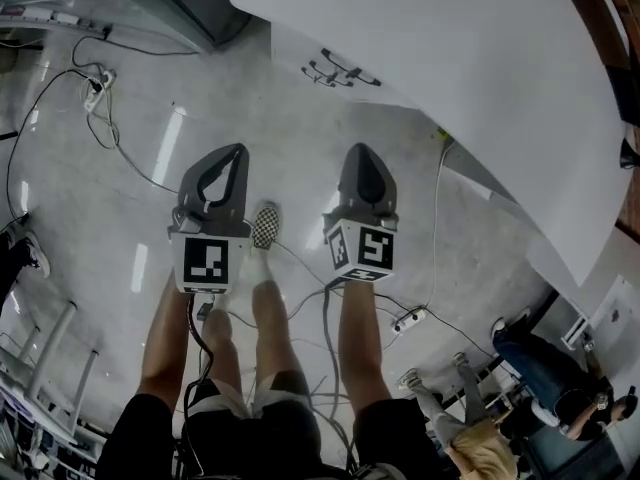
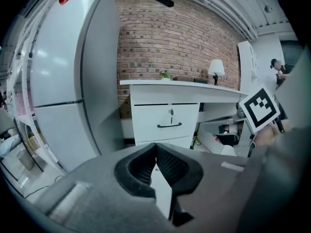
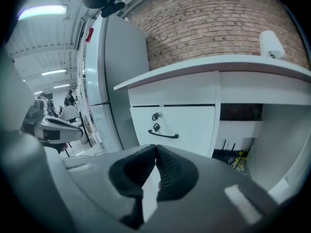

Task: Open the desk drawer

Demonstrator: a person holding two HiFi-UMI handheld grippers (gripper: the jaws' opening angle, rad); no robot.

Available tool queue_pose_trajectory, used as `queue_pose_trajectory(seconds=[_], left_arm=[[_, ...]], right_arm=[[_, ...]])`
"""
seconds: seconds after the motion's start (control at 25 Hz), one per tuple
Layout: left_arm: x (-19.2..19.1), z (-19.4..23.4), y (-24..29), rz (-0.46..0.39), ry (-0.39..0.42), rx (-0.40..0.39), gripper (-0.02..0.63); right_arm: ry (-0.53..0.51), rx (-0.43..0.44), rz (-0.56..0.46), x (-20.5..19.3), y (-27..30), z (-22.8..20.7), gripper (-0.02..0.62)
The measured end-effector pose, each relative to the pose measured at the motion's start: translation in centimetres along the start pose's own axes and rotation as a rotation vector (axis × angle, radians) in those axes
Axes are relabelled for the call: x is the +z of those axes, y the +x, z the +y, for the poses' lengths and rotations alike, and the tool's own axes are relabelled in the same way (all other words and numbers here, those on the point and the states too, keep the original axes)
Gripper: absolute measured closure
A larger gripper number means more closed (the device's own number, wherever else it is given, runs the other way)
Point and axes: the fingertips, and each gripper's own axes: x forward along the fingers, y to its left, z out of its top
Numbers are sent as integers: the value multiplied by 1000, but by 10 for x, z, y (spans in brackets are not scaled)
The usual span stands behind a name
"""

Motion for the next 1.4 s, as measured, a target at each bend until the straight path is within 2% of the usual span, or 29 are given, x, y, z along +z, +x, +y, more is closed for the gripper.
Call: queue_pose_trajectory(seconds=[0.12, 0.4, 0.52, 0.6, 0.8, 0.92, 1.28, 1.4], left_arm=[[-11, 1, 7, 17, 6, 3, 595], [-18, 3, 11, 40, -12, 13, 595], [-17, 5, 13, 40, -18, 18, 595], [-17, 7, 13, 43, -21, 21, 595], [-20, 12, 15, 48, -41, 32, 595], [-21, 13, 17, 53, -53, 38, 595], [-33, 24, 18, 71, -73, 63, 595], [-32, 27, 14, 74, -74, 72, 595]], right_arm=[[97, 33, 3, -8, 14, -1, 592], [500, 109, -26, -9, 48, -15, 591], [712, 196, -81, 0, 60, -19, 483], [849, 241, -140, 7, 68, -24, 453], [1220, 221, -213, -6, 86, -48, 404], [1289, 230, -218, -5, 99, -49, 397], [1357, 230, -224, -6, 126, -45, 399], [1370, 219, -225, -8, 126, -45, 441]])
